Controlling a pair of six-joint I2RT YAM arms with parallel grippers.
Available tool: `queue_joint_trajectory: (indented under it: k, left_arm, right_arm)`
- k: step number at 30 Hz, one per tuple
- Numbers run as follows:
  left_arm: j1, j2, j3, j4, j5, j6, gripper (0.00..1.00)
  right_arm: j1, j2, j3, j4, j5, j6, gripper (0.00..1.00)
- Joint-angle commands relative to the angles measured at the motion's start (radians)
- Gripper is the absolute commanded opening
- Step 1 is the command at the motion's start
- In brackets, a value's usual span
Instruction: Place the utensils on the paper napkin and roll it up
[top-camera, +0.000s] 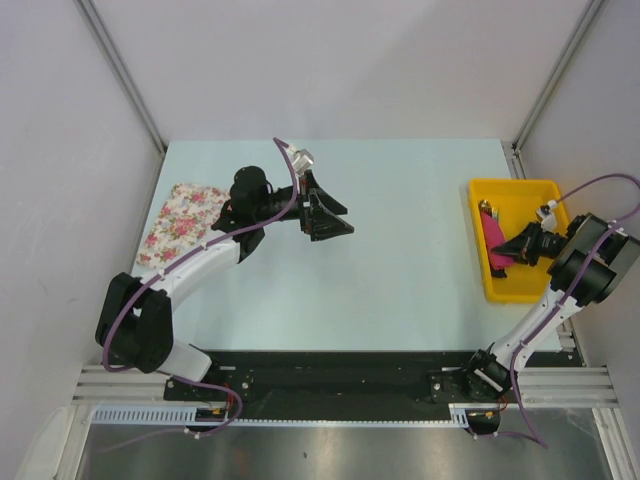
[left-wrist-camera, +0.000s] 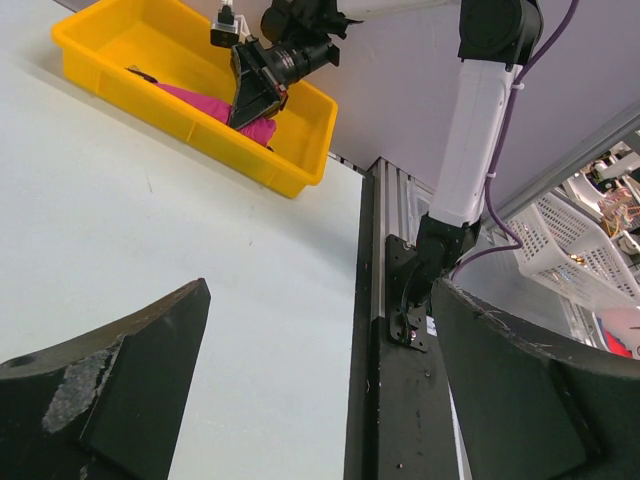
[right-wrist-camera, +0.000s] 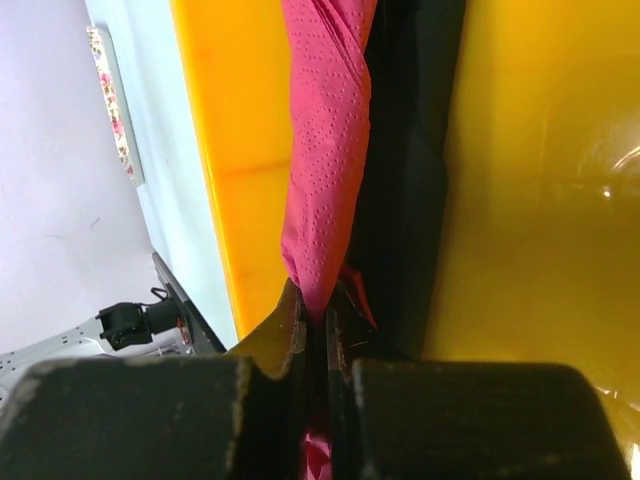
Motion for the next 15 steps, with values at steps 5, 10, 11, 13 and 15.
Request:
queue_joint_trajectory:
  k: [5,10,11,13,15]
  left_arm:
    - [-0.002,0.011,0.046,0.024,0.017,-0.013,0.96]
    - [-0.004,0.016,0.057,0.016,0.019,-0.013,0.97]
    - [-0.004,0.016,0.06,0.016,0.019,-0.013,0.96]
    - [-0.004,0.017,0.06,0.016,0.019,-0.013,0.97]
    - [-0.004,0.017,0.062,0.017,0.019,-0.014,0.97]
  right_arm:
    - [-0.011,0.025,-0.046,0.012,-0.002,0.023,0.0]
    - [-0.007,0.021,-0.072,0.075,0.066,0.072,0.25]
    - [-0.007,0.018,-0.072,0.088,0.078,0.086,0.33]
    - [-0.007,0.004,-0.071,0.097,0.095,0.098,0.34]
    - [-0.002,-0.011,-0.062,0.102,0.114,0.11,0.35]
